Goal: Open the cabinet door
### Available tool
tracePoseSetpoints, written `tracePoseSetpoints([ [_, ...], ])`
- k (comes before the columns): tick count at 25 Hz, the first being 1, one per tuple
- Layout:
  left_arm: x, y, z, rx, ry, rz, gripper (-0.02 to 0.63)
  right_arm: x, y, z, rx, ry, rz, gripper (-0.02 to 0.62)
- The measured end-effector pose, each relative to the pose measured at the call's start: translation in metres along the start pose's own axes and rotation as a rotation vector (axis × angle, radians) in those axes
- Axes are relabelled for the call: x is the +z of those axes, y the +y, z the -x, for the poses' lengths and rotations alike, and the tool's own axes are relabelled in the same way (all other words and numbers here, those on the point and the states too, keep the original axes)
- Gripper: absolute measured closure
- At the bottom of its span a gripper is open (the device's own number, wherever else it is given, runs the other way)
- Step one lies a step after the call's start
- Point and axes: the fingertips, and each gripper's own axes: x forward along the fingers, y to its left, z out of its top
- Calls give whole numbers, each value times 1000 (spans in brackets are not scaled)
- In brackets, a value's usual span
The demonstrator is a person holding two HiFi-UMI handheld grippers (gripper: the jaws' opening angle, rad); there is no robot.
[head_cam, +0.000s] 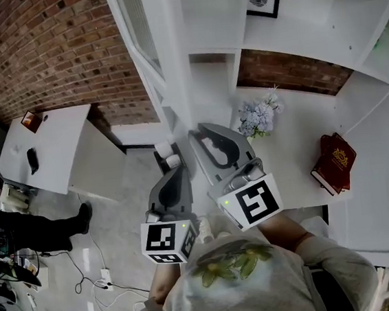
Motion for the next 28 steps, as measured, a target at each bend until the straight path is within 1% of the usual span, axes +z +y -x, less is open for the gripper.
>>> tracePoseSetpoints([
  [16, -2, 19, 20, 93, -11, 17, 597, 1, 31, -9, 111, -23, -7, 529],
  [28, -2, 30, 30, 141, -21, 17, 597, 1, 53, -16, 190, -39, -14, 529],
])
